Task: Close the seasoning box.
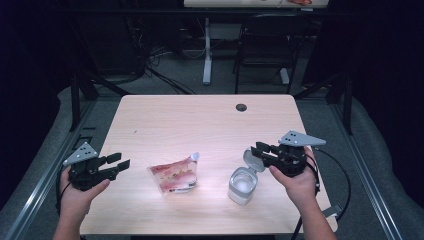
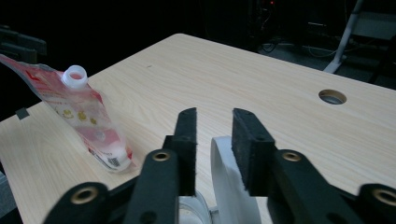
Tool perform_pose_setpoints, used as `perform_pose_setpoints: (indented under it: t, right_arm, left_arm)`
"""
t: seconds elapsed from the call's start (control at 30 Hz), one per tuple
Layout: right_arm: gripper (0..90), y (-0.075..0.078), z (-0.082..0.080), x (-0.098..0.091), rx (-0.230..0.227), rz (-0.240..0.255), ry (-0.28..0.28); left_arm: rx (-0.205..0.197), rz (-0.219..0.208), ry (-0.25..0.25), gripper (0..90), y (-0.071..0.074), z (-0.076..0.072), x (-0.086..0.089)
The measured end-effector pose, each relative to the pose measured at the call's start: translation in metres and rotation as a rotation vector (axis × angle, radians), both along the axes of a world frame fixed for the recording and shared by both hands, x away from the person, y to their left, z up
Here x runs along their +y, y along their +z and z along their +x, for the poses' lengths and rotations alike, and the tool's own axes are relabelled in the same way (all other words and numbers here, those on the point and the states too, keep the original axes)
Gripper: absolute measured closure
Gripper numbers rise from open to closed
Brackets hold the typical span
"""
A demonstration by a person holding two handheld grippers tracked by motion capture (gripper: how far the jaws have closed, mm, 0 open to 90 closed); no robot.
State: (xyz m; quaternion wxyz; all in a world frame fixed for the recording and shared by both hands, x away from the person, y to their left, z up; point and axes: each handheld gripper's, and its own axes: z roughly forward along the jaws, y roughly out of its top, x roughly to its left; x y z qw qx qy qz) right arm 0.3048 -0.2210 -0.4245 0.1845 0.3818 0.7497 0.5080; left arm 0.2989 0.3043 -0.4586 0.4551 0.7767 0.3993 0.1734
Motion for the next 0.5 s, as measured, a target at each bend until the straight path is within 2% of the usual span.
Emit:
perform_pose_setpoints:
  t: [0.17,0.5]
  right_arm:
    - [82.7,0.002,-0.001,-0.009,-0.012,-0.001,-0.031]
    - [90.0,0.003,0.003,-0.021,-0.013,-0.021,-0.072]
  left_arm:
    - [-0.003,0.002,0.000,52.8,0.001,-0.001,0.000]
    - [-0.008,0.000,0.008,52.5,0.002,-0.002,0.002]
